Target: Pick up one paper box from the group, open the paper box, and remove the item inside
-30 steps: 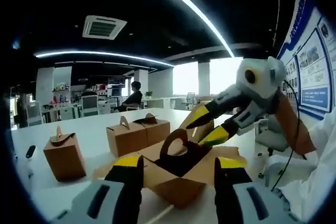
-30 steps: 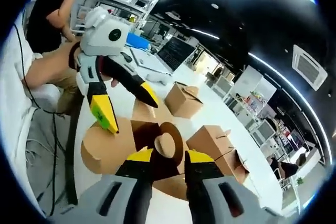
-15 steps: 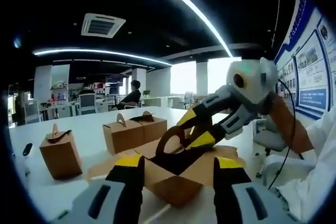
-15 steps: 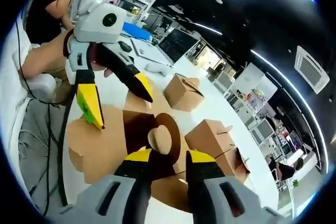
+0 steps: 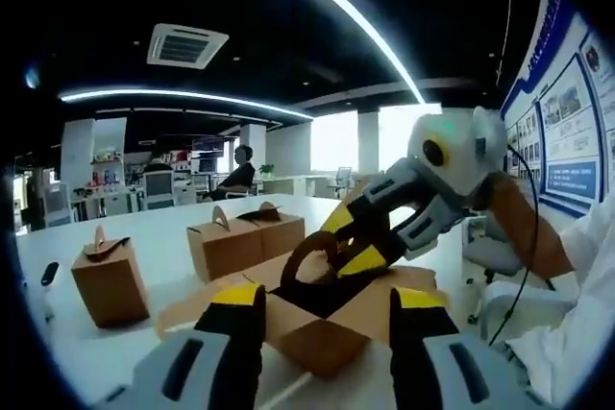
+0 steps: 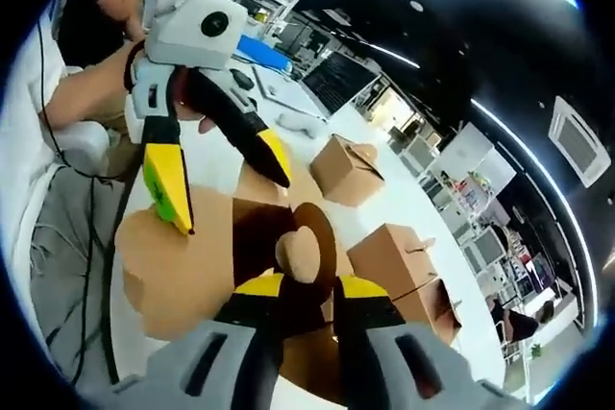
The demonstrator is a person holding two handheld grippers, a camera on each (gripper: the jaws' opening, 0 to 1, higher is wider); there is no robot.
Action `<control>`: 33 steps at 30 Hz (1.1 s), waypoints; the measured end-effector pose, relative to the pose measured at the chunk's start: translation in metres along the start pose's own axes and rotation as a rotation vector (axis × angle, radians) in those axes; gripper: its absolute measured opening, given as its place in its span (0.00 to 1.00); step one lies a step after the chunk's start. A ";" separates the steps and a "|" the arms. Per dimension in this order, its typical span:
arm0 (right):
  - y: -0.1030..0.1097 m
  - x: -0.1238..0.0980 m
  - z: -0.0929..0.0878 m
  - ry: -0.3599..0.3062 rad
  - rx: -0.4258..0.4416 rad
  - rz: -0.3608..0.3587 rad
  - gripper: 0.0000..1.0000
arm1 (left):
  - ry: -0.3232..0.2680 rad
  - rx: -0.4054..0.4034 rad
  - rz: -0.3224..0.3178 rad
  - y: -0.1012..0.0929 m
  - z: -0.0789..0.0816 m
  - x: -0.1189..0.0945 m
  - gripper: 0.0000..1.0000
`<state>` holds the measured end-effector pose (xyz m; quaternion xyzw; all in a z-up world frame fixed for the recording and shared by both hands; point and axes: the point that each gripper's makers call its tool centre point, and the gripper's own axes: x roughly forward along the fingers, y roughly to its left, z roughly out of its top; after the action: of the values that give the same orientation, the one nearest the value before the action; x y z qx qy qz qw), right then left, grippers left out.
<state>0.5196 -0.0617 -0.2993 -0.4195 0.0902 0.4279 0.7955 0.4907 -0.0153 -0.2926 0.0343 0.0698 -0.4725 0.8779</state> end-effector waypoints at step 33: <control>-0.028 -0.016 0.015 -0.020 0.066 -0.036 0.04 | 0.021 0.013 -0.001 -0.005 -0.012 0.008 0.50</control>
<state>0.5276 -0.0685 -0.2654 -0.3905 0.0887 0.4144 0.8173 0.4903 -0.0231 -0.3054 0.0448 0.0762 -0.4732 0.8765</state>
